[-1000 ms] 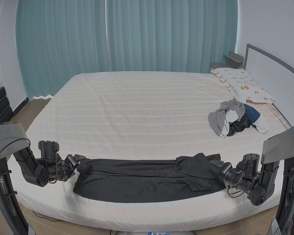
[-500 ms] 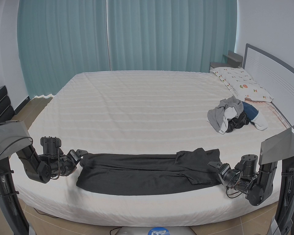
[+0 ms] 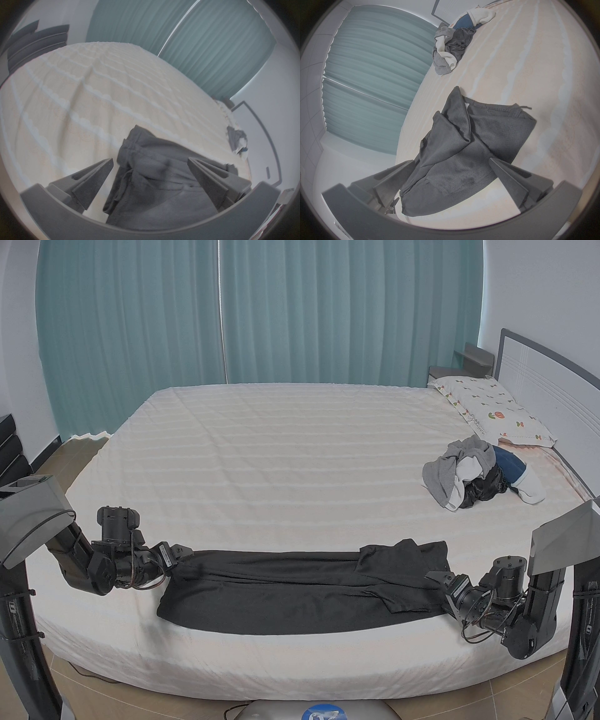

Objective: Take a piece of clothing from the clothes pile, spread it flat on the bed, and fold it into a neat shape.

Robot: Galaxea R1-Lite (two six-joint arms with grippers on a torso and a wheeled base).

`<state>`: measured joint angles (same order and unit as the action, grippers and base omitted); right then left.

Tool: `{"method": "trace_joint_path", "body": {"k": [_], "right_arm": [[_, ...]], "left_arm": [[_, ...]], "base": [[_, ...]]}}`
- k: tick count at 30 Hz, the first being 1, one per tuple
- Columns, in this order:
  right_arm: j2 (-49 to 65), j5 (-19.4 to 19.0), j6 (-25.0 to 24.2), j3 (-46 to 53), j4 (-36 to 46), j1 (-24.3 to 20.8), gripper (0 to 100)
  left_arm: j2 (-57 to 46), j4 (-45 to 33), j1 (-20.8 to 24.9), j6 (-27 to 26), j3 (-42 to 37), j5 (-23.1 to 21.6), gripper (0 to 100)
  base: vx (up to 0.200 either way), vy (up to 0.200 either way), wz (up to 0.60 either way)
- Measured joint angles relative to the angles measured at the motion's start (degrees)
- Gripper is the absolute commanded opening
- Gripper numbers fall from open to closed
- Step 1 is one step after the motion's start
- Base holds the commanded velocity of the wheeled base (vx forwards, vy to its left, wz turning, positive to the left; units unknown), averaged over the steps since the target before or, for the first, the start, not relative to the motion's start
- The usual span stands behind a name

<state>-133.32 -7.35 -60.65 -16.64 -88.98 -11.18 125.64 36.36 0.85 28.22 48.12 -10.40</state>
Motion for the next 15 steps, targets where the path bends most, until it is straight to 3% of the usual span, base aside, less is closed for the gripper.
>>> {"method": "trace_joint_path", "body": {"k": [5,15], "right_arm": [[-0.84,-0.52,0.05,-0.04,-0.02,-0.22,100],[-1.99,-0.61,0.4,-0.15,-0.06,-1.02,100]], "left_arm": [[0.61,-6.97,1.32,-4.55,3.89,3.34,100],[5.4,-1.37,2.23,-5.84,4.5,3.89,100]], "base": [[0.0,0.0,0.0],[0.0,0.0,0.0]]}}
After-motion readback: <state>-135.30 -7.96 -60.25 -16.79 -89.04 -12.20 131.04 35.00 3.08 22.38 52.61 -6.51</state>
